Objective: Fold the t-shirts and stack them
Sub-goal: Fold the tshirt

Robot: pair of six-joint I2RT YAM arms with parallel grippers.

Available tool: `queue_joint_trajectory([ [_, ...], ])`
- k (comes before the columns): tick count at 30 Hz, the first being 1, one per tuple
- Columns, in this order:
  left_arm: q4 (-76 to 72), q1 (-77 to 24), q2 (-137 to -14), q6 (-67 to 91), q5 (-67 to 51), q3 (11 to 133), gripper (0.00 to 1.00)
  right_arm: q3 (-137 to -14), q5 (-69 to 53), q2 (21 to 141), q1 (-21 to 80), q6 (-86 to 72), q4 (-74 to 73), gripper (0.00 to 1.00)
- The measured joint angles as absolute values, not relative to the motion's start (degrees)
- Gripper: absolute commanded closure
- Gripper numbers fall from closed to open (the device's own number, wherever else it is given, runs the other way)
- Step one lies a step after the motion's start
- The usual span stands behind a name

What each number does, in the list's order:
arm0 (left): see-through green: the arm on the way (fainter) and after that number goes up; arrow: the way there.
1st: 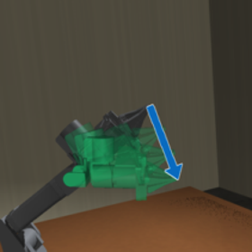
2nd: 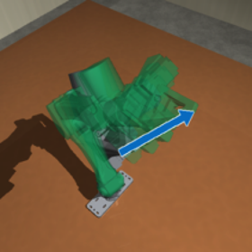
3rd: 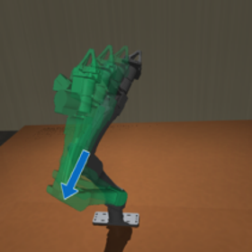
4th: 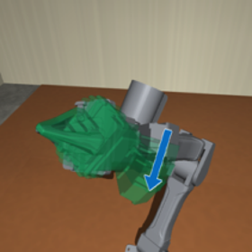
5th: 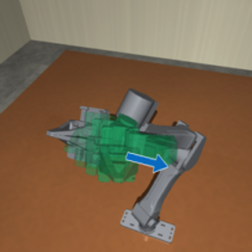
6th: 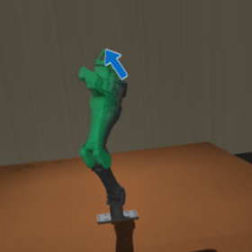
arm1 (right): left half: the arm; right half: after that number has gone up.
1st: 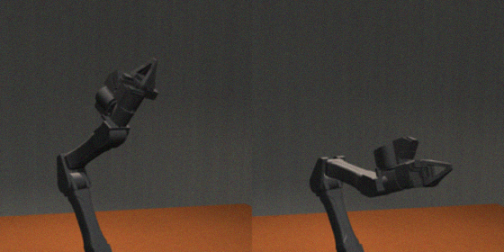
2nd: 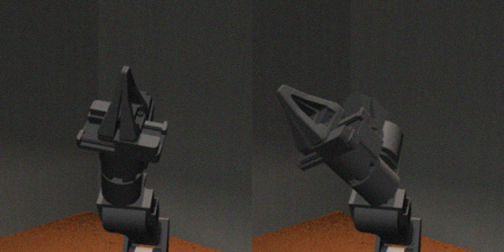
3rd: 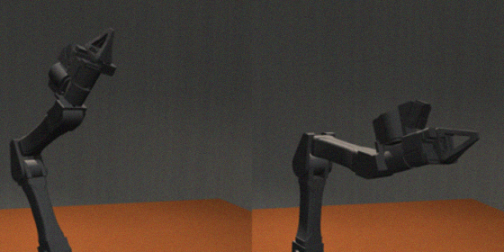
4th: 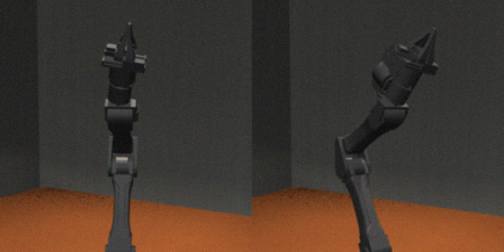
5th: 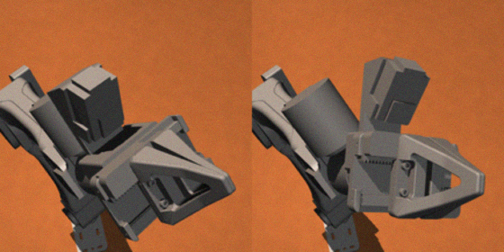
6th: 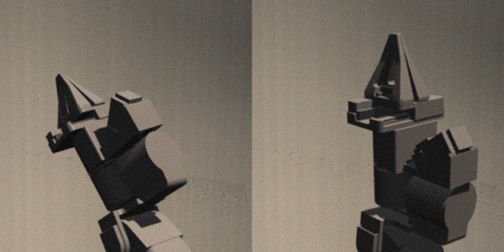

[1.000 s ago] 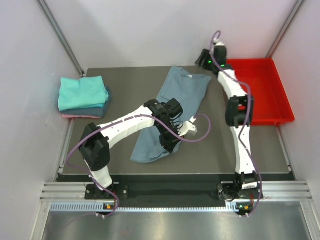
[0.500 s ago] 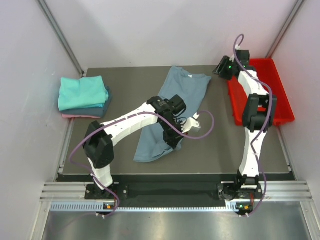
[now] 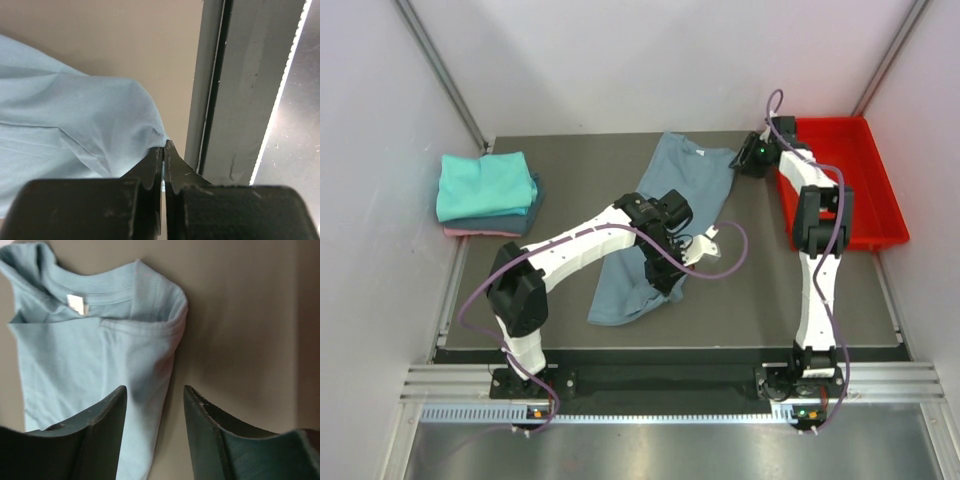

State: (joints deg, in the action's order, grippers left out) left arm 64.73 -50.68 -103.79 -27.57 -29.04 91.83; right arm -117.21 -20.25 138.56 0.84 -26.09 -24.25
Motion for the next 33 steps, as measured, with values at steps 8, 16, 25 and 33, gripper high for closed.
queue_joint_trajectory([
  [8, 64.8, -50.7, -105.2, -27.6, -27.2, 94.2, 1.00, -123.5, -19.6, 145.1, 1.9, -25.5, -23.6, 0.95],
  [16, 64.5, -50.9, -110.0, -26.9, -26.6, 101.0, 1.00, -133.3, -18.4, 151.4, 3.3, -25.6, -22.8, 1.00],
  [25, 64.5, -58.2, -112.9, -26.9, -25.8, 105.7, 1.00, -139.8, -15.4, 155.6, 5.3, -26.5, -19.6, 1.00],
  [33, 64.3, -61.9, -116.6, -26.9, -25.6, 109.6, 0.98, -143.2, -13.4, 157.6, 6.7, -27.7, -17.0, 0.87],
])
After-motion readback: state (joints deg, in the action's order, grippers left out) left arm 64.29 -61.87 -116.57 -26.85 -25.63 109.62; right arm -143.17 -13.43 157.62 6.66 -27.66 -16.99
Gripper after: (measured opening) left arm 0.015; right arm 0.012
